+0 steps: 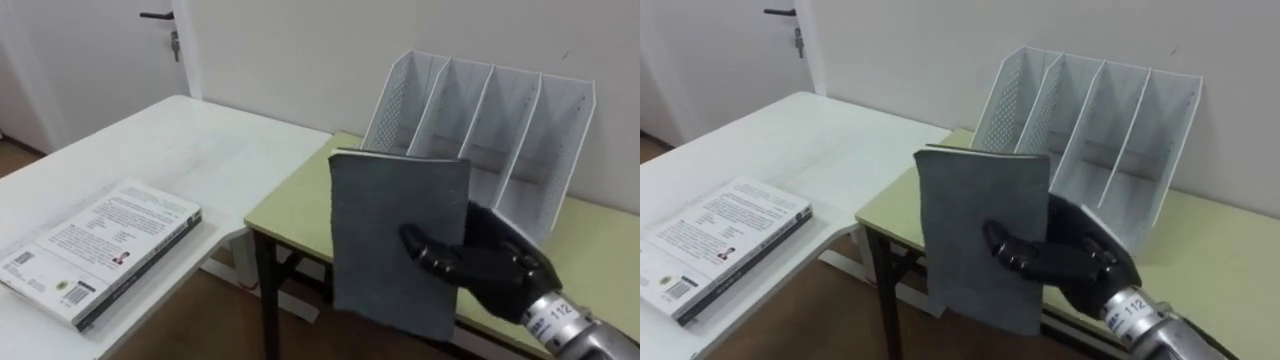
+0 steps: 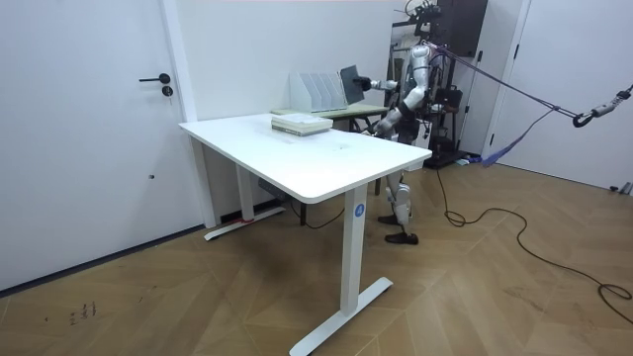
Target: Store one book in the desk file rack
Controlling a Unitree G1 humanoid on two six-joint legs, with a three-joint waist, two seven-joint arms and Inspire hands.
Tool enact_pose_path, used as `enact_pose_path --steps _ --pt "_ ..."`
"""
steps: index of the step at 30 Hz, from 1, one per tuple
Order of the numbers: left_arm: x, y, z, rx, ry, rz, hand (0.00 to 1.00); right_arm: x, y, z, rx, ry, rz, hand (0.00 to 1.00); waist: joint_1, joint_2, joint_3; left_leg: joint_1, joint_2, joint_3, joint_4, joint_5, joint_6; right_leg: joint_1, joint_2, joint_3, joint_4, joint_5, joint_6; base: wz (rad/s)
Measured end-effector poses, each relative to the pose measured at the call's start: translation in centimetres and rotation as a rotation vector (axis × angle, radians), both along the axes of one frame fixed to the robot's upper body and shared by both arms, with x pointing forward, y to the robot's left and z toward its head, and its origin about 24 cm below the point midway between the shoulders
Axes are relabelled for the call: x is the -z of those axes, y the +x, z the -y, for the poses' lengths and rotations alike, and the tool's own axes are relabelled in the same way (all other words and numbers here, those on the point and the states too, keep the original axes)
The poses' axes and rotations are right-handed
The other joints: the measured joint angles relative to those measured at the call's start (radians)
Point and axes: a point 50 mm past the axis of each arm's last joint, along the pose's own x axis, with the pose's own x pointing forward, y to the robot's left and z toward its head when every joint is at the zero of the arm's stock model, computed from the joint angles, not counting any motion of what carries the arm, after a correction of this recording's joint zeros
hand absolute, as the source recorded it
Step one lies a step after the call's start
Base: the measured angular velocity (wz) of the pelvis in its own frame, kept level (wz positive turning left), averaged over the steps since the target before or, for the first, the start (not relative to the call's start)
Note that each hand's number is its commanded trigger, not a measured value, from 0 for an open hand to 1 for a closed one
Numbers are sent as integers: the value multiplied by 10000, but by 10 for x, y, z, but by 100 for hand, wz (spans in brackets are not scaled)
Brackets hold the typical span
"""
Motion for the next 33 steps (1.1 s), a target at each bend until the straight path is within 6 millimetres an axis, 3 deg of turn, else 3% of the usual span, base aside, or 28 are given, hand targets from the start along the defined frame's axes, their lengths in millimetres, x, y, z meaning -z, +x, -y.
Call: enact_pose_path --steps 4,11,16,24,28,33 --pt "14 -15 3 -652 282 -701 0 -18 7 5 1917 -1834 1022 100 136 56 -28 2 9 55 -66 2 -2 -142 51 103 24 28 -37 -16" --pt "28 -33 -2 -1272 1120 -1375 0 -42 17 11 4413 -3288 2475 100 219 51 -28 -55 9 8 -112 2 -2 -178 62 101 -57 23 -31 -2" --pt "38 -49 -8 -1729 1432 -2125 0 -74 26 11 6308 -4638 4314 100 388 -19 -55 -157 10 63 -119 3 -2 -318 84 123 -29 26 -33 0" --pt "42 -57 -9 -2215 1495 -2345 0 -115 28 16 8562 -3684 6540 100 712 -147 -59 -72 12 -117 -73 3 -2 -71 49 -70 -180 36 -33 8" --pt "42 -57 -10 -2289 1557 -2326 0 -119 26 17 9191 -3291 6945 100 876 -211 -37 1 1 -169 -53 3 -2 22 8 -187 -327 26 -18 8" --pt "45 -62 -14 -2400 1819 -2639 0 -121 33 22 9842 -3148 6895 100 992 -282 -80 -82 -12 -470 -29 3 -2 44 -29 -413 -331 35 -16 12"
